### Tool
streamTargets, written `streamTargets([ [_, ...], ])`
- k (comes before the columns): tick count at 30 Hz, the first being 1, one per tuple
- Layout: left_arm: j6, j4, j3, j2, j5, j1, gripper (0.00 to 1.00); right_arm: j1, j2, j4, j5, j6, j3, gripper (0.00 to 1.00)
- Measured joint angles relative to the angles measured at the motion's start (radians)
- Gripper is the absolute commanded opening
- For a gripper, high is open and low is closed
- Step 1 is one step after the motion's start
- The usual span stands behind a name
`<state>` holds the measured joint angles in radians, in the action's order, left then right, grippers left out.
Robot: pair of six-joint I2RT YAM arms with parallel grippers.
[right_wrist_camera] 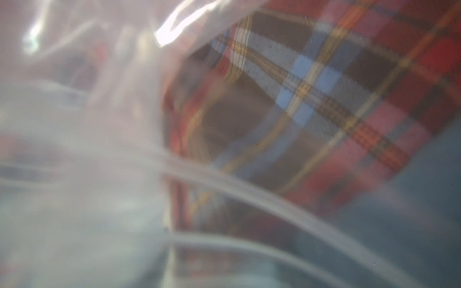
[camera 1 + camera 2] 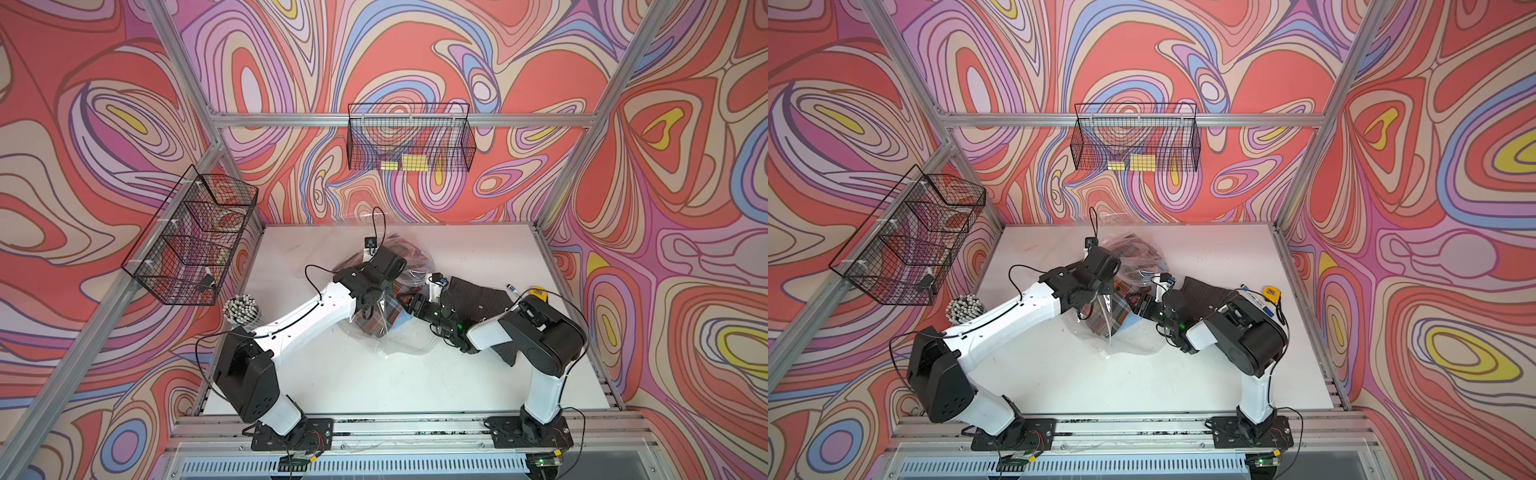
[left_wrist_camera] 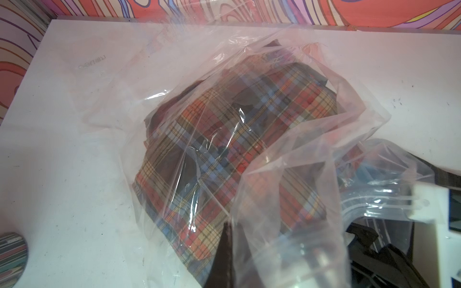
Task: Take the shirt out of the vacuum bag
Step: Take out the shirt from the vacuum bag.
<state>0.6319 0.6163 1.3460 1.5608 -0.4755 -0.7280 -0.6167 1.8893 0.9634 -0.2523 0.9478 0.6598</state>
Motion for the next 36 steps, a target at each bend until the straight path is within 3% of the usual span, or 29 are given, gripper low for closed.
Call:
streamTargets([
  [9, -0.008, -0.008, -0.012, -0.013, -0.03, -0.038, 0.0, -0.007, 0.001, 0.002, 0.014, 0.005, 0.067, 0.6],
  [19, -0.011, -0.015, -0.015, -0.022, -0.056, -0.061, 0.0, -0.016, 0.057, 0.016, 0.029, 0.03, 0.101, 0.41],
  [25, -0.011, -0.023, -0.034, -0.023, -0.068, -0.061, 0.0, -0.019, 0.071, 0.008, 0.033, 0.034, 0.127, 0.22],
  [28, -0.011, -0.026, -0.045, -0.023, -0.076, -0.061, 0.0, -0.019, 0.071, 0.007, 0.03, 0.038, 0.132, 0.01],
  [36, -0.011, -0.027, -0.045, -0.023, -0.106, -0.061, 0.0, -0.02, 0.015, -0.073, 0.024, 0.026, 0.133, 0.0],
])
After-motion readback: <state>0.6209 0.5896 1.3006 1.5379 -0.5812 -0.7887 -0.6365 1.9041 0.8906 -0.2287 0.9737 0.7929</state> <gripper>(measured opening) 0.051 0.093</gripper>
